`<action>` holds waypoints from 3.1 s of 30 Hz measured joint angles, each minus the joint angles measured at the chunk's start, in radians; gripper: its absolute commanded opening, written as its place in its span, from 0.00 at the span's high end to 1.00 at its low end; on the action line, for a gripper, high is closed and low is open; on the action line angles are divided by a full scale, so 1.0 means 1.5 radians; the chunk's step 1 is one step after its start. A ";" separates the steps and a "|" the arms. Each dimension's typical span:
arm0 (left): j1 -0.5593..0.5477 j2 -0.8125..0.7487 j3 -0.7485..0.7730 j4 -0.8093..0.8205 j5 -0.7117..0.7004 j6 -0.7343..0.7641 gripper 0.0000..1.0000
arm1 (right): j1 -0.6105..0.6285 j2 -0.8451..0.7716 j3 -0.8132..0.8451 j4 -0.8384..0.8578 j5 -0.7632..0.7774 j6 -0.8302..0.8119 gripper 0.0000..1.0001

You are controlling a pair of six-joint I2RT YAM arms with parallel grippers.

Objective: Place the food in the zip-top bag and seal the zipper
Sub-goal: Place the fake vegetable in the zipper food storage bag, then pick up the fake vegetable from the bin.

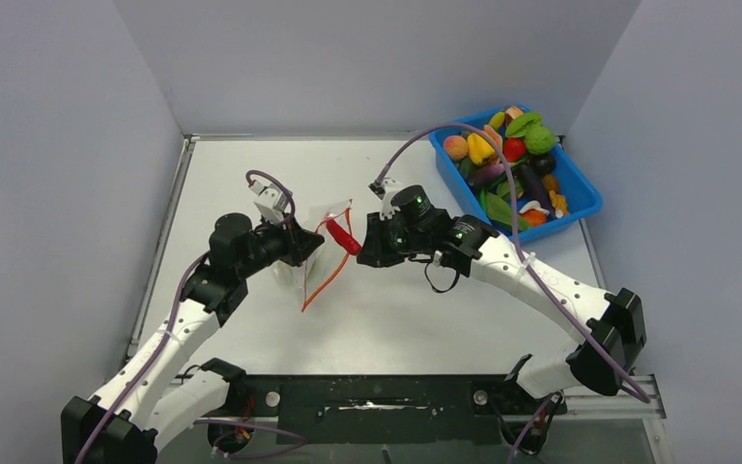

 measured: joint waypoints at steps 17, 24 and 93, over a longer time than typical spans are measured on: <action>-0.001 0.000 -0.005 0.005 0.001 0.000 1.00 | 0.000 0.049 0.014 0.071 -0.002 0.131 0.88; -0.001 0.000 -0.006 0.005 0.001 0.000 1.00 | 0.000 0.061 0.013 0.119 -0.004 0.186 0.80; -0.002 -0.015 -0.006 0.002 -0.028 0.013 1.00 | -0.575 0.132 -0.085 0.264 0.158 0.277 0.39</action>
